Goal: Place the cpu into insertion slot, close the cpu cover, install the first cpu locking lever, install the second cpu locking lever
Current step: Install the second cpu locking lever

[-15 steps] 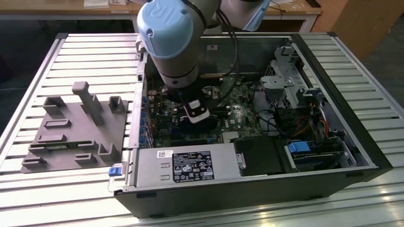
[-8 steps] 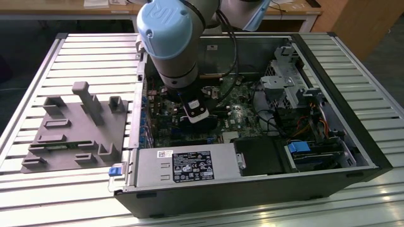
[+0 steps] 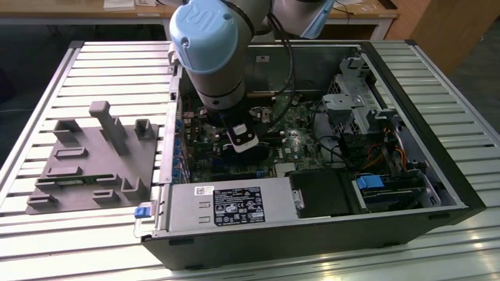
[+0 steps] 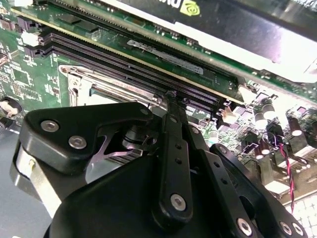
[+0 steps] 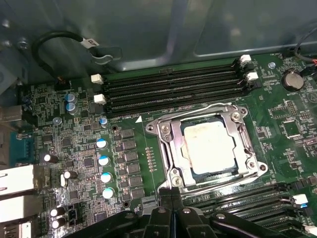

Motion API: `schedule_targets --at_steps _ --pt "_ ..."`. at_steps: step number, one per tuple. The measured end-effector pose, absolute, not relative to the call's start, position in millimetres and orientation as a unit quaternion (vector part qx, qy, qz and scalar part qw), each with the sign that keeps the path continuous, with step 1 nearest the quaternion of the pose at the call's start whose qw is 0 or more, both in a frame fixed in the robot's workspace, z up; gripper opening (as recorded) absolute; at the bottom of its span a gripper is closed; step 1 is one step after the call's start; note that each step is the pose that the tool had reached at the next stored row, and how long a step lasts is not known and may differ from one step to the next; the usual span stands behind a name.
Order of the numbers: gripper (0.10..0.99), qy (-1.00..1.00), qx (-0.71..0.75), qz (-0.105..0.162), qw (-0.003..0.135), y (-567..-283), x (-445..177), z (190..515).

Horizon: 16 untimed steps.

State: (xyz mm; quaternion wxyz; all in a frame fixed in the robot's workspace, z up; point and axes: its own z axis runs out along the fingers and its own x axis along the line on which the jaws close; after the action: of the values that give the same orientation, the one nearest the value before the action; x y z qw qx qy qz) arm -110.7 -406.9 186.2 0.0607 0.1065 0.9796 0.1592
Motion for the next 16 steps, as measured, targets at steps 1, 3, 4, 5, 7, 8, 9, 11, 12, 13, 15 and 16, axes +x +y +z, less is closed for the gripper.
schedule_targets --at_steps 1,3,4,5,7,8,9,11,12,13,15,16 --pt "0.102 0.98 0.107 0.159 0.061 -406.8 -110.7 185.9" --pt "0.102 0.98 0.107 0.159 0.061 -406.6 -110.7 185.6" --pt "0.102 0.98 0.107 0.159 0.061 -406.4 -110.7 185.6" --pt "0.102 0.98 0.107 0.159 0.061 -406.1 -110.7 185.6" --pt "0.102 0.98 0.106 0.159 0.061 -406.0 -110.7 185.5" --pt "0.102 0.98 0.106 0.159 0.061 -405.8 -110.6 185.5" --pt "0.102 0.98 0.107 0.159 0.061 -405.4 -110.7 185.6" --pt "0.102 0.979 0.107 0.16 0.061 -403.9 -110.6 185.3" --pt "0.102 0.979 0.106 0.16 0.061 -403.1 -110.6 185.1" --pt "0.102 0.979 0.107 0.16 0.061 -402.5 -110.6 185.0" --pt "0.102 0.98 0.106 0.16 0.061 -402.3 -110.7 185.4" --pt "0.102 0.98 0.106 0.16 0.061 -402.3 -110.7 185.5"
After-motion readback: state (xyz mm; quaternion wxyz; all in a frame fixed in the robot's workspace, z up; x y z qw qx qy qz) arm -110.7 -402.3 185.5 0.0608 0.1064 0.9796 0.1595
